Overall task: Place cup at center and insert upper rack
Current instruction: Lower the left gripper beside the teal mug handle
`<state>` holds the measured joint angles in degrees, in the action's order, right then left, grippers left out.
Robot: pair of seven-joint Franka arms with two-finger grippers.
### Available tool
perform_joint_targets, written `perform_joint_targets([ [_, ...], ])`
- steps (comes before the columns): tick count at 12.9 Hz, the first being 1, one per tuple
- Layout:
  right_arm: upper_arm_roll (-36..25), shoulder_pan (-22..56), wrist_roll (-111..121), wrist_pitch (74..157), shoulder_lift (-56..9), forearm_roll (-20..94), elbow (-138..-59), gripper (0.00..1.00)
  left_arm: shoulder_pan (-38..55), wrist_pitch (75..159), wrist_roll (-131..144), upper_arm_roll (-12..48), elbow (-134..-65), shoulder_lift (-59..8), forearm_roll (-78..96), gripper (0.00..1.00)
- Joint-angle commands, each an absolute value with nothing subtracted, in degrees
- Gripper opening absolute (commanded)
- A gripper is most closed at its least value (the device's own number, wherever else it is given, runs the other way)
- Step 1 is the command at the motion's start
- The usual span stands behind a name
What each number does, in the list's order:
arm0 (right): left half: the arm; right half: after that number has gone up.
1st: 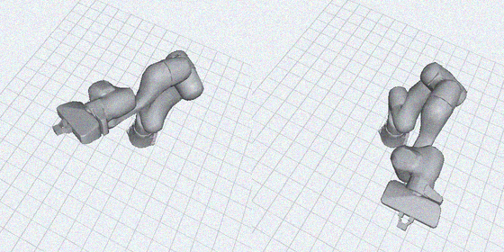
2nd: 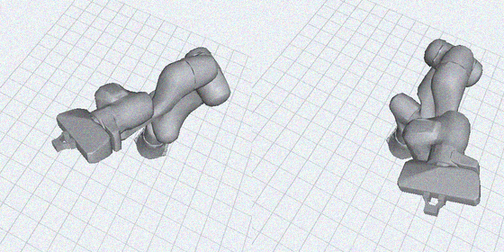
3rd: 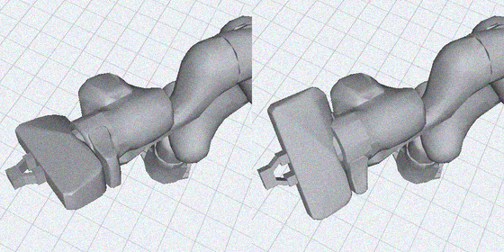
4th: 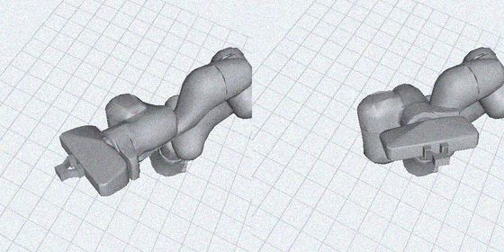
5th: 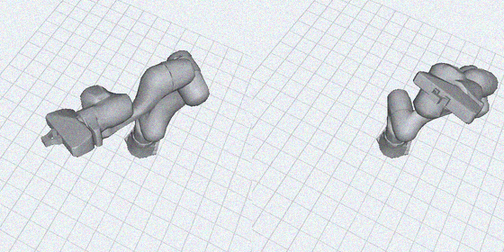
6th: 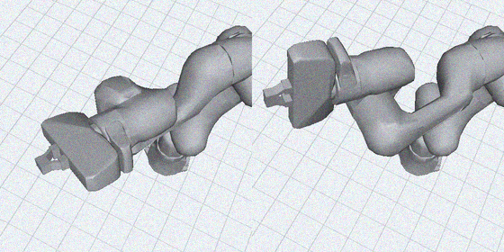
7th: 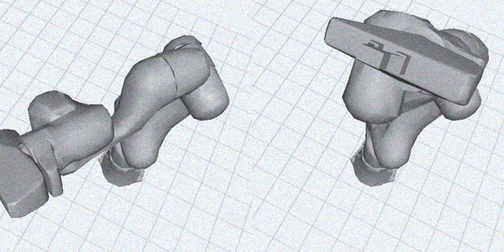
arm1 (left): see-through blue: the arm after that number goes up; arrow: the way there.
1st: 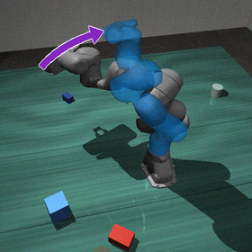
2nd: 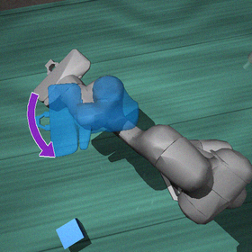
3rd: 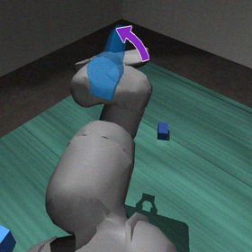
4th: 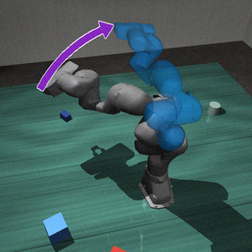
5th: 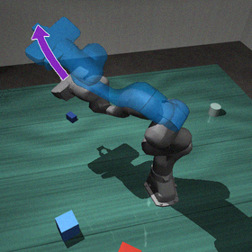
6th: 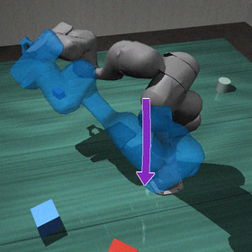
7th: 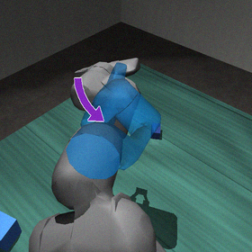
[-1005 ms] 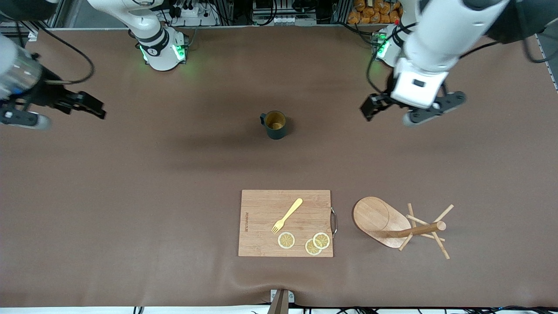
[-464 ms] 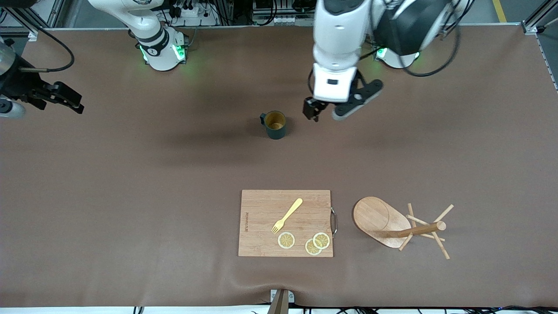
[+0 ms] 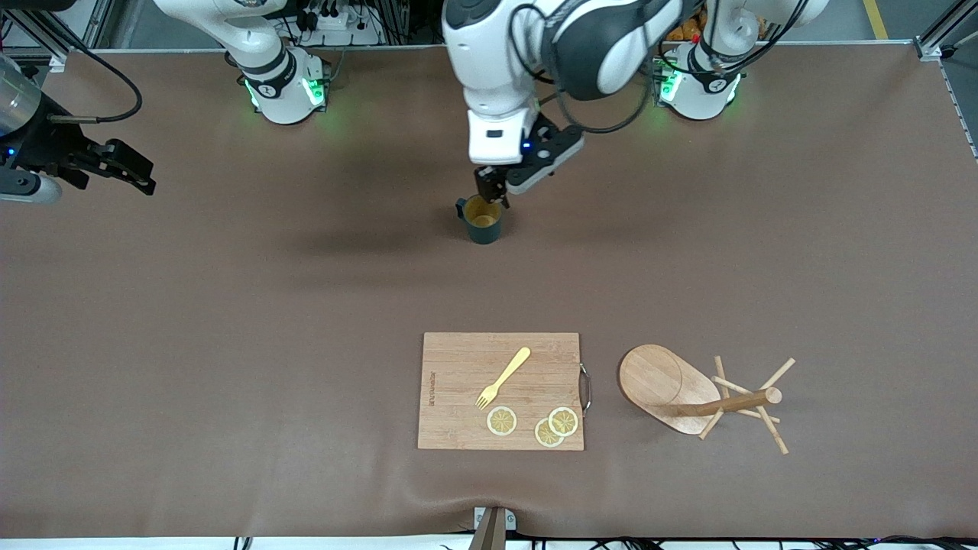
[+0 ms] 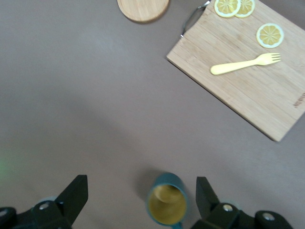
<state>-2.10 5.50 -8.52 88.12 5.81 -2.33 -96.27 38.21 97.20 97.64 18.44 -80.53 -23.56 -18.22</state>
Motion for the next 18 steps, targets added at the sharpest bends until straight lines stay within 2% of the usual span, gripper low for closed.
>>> perform_joint_targets([
  [1,-2.37,5.71,-8.18,86.58,7.38,-3.25,-97.38,1.00,42.69,96.33,102.12,17.06,-71.91,-31.53,-20.73,1.00],
  [5,-2.46,5.71,-7.82,85.87,7.29,-2.99,-97.38,1.00,56.30,96.42,106.95,6.35,-70.14,-35.58,-21.53,1.00],
  [10,-2.20,7.65,-7.29,86.57,7.12,-2.81,-96.86,1.00,63.62,101.69,121.81,3.00,-68.03,-39.99,-21.62,1.00],
  [13,-2.28,7.56,-7.38,86.31,7.21,-1.24,-96.94,1.00,70.99,101.08,122.52,-3.66,-68.12,-40.95,-21.80,1.00],
  [16,-2.29,7.56,-7.29,85.69,7.38,-1.23,-96.94,1.00,79.43,101.16,122.61,-12.37,-67.94,-45.33,-21.88,1.00],
  [18,-2.37,7.56,-7.38,85.69,7.38,-1.23,-97.03,1.00,81.73,101.34,122.61,-13.88,-67.50,-47.89,-22.67,1.00],
])
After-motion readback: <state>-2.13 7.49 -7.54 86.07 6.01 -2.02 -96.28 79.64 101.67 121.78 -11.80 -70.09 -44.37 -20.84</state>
